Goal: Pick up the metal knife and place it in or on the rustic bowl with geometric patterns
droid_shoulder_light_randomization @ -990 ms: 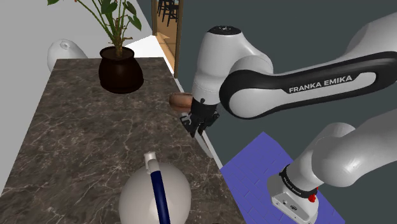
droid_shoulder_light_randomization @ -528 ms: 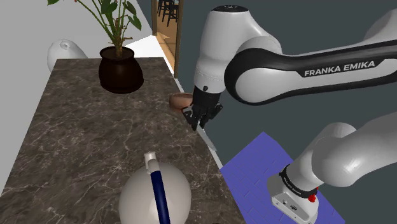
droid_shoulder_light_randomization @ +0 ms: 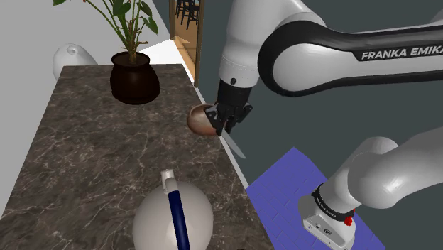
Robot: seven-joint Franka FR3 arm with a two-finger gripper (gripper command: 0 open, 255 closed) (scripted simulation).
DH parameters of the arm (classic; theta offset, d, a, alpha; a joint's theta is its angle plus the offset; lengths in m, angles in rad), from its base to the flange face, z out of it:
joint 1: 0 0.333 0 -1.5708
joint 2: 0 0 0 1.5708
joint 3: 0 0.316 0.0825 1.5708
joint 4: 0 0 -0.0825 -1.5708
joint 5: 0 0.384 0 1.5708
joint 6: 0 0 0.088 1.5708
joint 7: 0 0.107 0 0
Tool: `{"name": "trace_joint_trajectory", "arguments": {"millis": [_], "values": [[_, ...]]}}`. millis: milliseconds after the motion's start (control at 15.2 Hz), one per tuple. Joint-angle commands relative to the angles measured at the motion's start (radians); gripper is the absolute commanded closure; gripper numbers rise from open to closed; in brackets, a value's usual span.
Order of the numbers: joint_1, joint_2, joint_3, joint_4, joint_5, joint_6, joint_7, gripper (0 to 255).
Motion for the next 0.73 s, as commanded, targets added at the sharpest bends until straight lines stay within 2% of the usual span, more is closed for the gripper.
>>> {"name": "trace_joint_trajectory", "arguments": {"millis": [0,264,660], "values": [[0.000,-0.008,-0.006,0.019,0.000,-0.028,-0.002,255],[-0.038,0.065,-0.031,0.088,-0.041,-0.031,-0.039,255],[-0.101,0.227,-0.070,0.247,-0.121,-0.045,-0.099,255]]}}
